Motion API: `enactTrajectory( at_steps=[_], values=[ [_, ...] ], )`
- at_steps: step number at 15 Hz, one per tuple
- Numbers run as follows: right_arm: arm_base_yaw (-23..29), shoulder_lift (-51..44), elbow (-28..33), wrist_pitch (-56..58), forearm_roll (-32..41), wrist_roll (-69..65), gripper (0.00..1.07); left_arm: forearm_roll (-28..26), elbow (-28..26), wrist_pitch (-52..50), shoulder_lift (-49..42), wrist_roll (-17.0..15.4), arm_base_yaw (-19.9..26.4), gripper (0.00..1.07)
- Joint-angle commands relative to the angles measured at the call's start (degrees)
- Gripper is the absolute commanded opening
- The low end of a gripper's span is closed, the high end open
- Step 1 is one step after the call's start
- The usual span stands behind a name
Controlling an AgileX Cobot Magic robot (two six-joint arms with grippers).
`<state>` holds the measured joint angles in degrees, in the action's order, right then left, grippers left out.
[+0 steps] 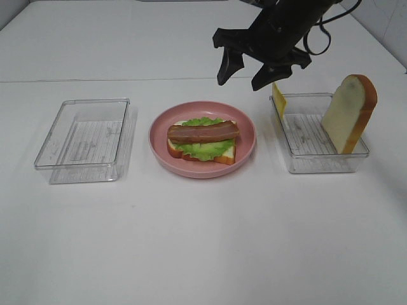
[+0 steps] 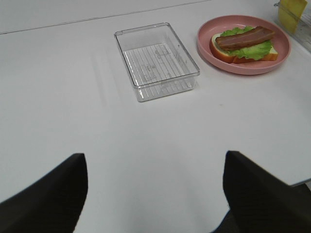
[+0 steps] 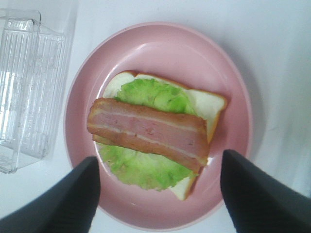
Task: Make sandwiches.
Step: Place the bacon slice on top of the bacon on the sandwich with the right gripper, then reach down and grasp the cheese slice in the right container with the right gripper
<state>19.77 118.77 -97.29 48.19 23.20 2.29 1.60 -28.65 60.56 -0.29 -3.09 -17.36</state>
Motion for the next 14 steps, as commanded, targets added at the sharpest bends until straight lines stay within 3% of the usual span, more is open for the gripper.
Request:
enactTrajectory(
  at_steps=[1,3,5,8,14],
  values=[
    [-0.23,-2.35,-0.4,1.95,-9.34,-1.72,0.67,-0.17,0.06,-0.63,-1.15,0.0,0.06,0.74],
    [-0.23,-2.06,-2.01,4.87,-19.25,-6.3,0.67,-0.17,0.06,-0.63,-1.15,0.0,0.06,0.74],
    [-0.23,-1.2,-2.46,3.04,-24.52,-8.82,0.67,-0.17,0.06,-0.63,-1.15,0.0,0.06,0.74],
    [-0.23,2.23,-2.81,0.34,-27.44,-8.94,0.67,-0.17,0.06,-0.63,-1.15,0.0,0.06,0.74],
    [-0.23,10.89,-10.31,0.34,-31.68,-11.52,0.64,-0.17,0.06,-0.63,-1.15,0.0,0.06,0.74]
  ],
)
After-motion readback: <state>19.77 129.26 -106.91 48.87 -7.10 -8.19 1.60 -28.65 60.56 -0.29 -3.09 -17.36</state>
